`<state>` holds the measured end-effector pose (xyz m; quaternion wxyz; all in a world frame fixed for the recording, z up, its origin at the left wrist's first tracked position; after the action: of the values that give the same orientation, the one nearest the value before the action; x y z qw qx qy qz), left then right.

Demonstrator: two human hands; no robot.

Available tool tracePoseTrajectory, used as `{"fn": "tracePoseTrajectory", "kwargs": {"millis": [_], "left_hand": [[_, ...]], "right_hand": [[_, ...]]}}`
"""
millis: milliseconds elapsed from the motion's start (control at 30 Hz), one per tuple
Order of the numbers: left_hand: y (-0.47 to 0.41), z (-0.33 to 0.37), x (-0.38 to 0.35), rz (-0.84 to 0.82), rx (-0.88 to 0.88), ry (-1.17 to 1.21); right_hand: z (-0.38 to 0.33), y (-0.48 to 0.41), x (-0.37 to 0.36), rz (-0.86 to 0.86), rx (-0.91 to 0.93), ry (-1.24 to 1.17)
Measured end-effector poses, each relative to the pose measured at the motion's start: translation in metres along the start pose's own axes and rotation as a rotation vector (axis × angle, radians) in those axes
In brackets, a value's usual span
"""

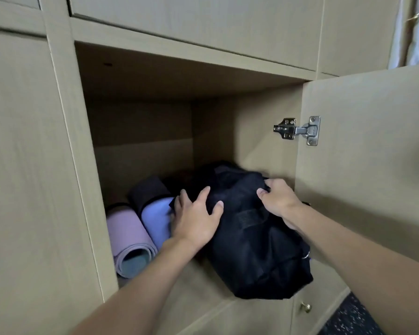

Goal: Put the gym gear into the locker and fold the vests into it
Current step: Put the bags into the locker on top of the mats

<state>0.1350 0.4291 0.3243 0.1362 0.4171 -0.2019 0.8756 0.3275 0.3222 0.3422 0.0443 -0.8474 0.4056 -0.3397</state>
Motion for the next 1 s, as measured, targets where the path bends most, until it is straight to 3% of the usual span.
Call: {"fn": "tracePoseTrajectory", "kwargs": {"millis": [233,467,700,1000], "left_hand": [[-0.002,-0.014,-0.001,0.116,0.127,0.303],[-0.018,-0.032,-0.01,0.121,0.304,0.451],[-0.018,-0.029,-0.008,0.15,0.246,0.574],[-0.016,-0.01,0.002,0.156,0.097,0.513]], "right_hand": [[0.015,-0.001,-0.012,-0.025,-0.001,-0.112],[0.018,-0.008,-0.028,-0.114,0.05,-0.198],[0.021,-0.011,-0.041,-0.144,0.095,-0.174],[0.011,-0.026,-0.043,-0.087,0.228,-0.258]]}}
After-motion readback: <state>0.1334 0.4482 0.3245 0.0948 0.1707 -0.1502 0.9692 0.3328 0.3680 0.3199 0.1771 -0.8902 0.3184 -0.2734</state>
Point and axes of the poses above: each hand's wrist, its own y-axis away from the middle knuckle, its own x-axis out of the back of the hand, z = x × y, the point moved 7 cm from there along -y, towards the middle knuckle, and after that the axes turned 9 degrees about x, right-handed, at the moved point
